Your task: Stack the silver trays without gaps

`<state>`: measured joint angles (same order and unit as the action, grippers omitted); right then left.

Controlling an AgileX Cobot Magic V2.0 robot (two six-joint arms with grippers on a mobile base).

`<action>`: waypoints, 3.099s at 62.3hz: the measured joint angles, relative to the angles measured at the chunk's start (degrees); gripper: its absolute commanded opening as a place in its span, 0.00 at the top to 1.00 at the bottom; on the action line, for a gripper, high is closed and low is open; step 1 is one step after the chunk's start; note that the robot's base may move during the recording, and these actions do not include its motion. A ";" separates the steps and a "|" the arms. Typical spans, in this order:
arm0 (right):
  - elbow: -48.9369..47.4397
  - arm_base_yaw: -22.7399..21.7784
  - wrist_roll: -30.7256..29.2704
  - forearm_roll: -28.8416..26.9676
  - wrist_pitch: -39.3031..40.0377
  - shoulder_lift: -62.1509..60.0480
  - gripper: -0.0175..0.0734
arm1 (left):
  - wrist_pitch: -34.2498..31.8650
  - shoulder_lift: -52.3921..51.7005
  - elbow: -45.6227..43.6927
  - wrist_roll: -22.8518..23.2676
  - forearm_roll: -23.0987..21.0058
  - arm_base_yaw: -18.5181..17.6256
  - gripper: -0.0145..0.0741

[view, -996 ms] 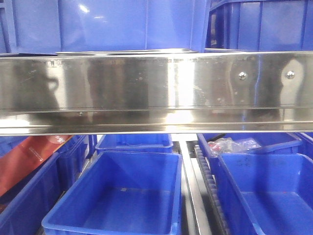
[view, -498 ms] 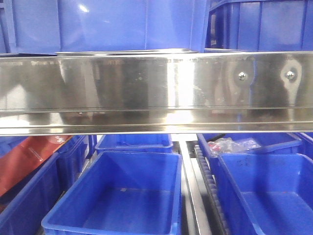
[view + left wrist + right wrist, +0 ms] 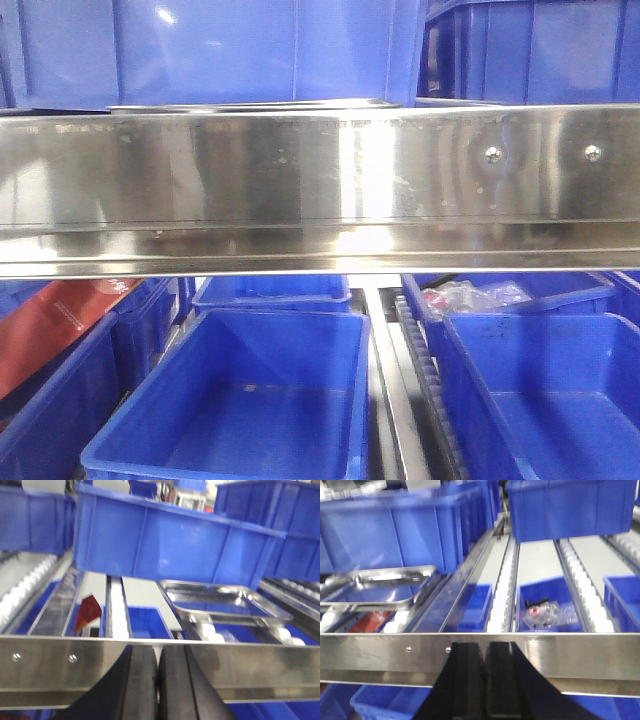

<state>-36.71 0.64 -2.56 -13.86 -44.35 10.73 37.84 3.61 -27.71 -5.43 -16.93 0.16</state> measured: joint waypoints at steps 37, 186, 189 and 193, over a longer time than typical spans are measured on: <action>-15.87 8.10 -4.97 -4.98 -3.46 31.83 0.89 | 6.18 31.58 -15.86 3.41 1.19 -10.16 0.85; -55.83 27.51 31.78 25.28 -2.47 90.65 0.52 | -1.36 88.65 -47.06 11.61 11.87 -15.45 0.46; -56.60 27.51 31.78 25.28 -2.47 91.12 0.52 | -1.56 89.14 -47.06 11.61 11.90 -15.45 0.46; -57.42 27.51 31.78 25.28 -2.63 91.92 0.52 | -2.18 89.81 -47.06 11.61 12.03 -15.45 0.46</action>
<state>-94.13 28.16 29.22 11.43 -46.98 102.65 35.66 93.43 -74.77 6.18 -4.90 -15.28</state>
